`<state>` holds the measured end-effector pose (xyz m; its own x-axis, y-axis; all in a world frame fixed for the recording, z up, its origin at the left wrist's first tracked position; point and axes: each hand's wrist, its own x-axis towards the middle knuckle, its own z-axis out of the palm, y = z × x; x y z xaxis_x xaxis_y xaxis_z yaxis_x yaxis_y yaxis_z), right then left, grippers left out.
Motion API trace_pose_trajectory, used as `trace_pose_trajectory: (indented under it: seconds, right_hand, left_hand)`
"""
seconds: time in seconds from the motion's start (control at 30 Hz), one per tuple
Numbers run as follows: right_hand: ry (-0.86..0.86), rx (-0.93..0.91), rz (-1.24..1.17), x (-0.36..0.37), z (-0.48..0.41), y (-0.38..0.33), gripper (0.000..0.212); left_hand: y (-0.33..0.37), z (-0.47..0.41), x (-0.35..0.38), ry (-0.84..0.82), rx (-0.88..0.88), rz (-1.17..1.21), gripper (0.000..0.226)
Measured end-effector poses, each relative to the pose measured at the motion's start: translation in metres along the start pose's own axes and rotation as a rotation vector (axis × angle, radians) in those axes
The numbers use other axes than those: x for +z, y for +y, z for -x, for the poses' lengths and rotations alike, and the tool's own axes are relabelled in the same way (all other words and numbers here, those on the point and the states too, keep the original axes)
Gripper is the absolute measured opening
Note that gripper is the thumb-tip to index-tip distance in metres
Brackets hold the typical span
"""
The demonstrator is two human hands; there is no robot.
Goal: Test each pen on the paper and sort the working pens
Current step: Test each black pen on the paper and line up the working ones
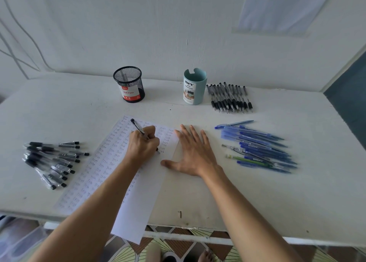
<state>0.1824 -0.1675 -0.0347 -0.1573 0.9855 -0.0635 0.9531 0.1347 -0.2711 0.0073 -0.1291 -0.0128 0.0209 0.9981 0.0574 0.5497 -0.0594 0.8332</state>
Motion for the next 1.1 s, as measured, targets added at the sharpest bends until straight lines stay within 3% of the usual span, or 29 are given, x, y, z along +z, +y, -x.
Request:
trace_pose_trajectory:
  seconds: [0.17,0.3,0.43,0.6,0.73,0.83,1.1]
  right_hand:
    - [0.006,-0.002,0.003,0.0,0.0,0.0,0.116]
    - [0.004,0.0,0.001,-0.001,0.001,-0.001,0.117]
    - [0.003,0.002,0.005,-0.003,0.001,-0.001,0.114]
    - [-0.003,0.002,0.004,-0.003,0.001,-0.001,0.115]
    - [-0.01,0.004,-0.01,-0.003,0.0,0.0,0.116]
    - [-0.012,-0.004,-0.001,-0.004,0.0,0.0,0.116]
    - [-0.024,0.002,0.005,-0.004,0.0,0.001,0.117]
  left_hand:
    - [-0.002,-0.001,0.001,-0.028,0.035,0.005,0.028]
    - [-0.005,-0.001,0.002,-0.017,0.053,-0.002,0.038]
    - [-0.006,-0.004,0.001,0.0,-0.01,0.029,0.034]
    - [-0.011,-0.011,-0.013,0.02,-0.129,0.505,0.028]
    - [-0.008,-0.015,-0.013,-0.023,-0.183,0.676,0.013]
    - [-0.011,-0.019,-0.015,-0.06,-0.19,0.662,0.039]
    - [-0.005,-0.018,-0.014,-0.076,-0.169,0.437,0.028]
